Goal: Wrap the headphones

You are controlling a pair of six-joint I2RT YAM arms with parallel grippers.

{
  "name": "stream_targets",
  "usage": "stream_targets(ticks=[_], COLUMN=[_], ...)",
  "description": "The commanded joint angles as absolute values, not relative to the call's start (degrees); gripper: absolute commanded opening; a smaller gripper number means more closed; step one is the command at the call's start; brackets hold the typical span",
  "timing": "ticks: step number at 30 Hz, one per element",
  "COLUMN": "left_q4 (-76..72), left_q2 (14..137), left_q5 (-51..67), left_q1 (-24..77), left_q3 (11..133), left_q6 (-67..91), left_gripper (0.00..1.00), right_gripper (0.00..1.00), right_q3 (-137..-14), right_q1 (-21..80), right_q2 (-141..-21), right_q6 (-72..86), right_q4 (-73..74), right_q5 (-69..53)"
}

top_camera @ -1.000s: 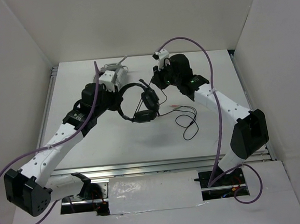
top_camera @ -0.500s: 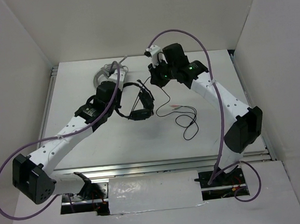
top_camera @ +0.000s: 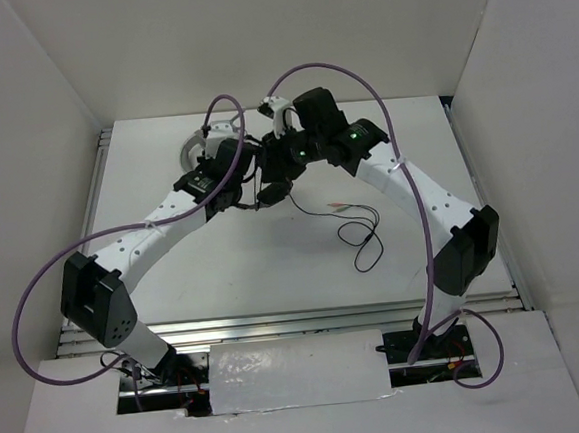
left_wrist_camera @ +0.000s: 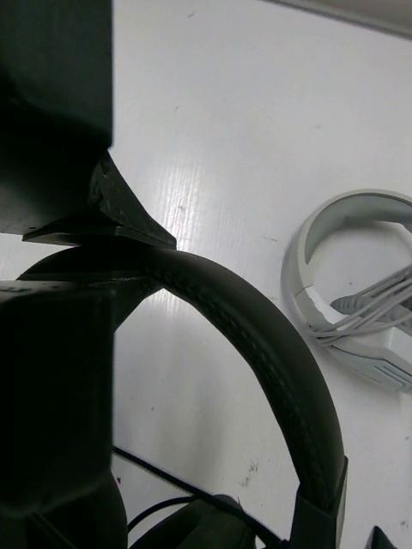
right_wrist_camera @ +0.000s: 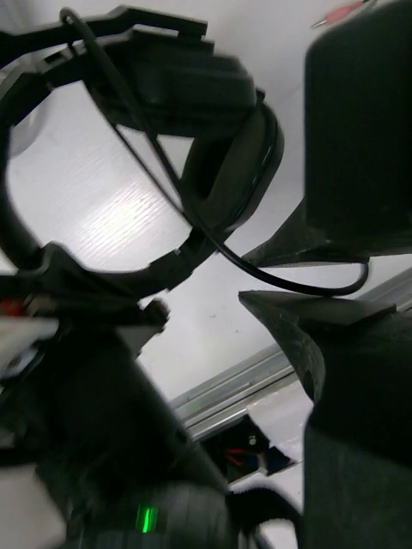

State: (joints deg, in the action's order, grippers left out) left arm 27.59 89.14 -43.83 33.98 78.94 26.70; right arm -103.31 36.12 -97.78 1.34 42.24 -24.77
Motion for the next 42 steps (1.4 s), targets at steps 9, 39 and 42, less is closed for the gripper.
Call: stream_targets(ticks=[9,39,42], left_q4=[20.49,26.8,28.38], left_q2=[85.35,77.69,79.88], left_q5=[-32.18,-7.47,-5.72], left_q1=[30.59,15.82,15.3], left_q3=[78.75,102.46,106.77], left_q6=[42.19,34.63,34.01], left_gripper=[0.0,0.0,0.0], right_gripper=[0.32,1.0,1.0], right_q3=[-90.26,-41.13,-41.57], right_q1=[44.21,41.58,42.44], right_q2=[-94.22,-71.89,-74.87], right_q6=[6.08,-8.62,-4.59], right_q4=[20.31,-12.75,-11.25], right_q5=[-19.7,-5.08,-6.08])
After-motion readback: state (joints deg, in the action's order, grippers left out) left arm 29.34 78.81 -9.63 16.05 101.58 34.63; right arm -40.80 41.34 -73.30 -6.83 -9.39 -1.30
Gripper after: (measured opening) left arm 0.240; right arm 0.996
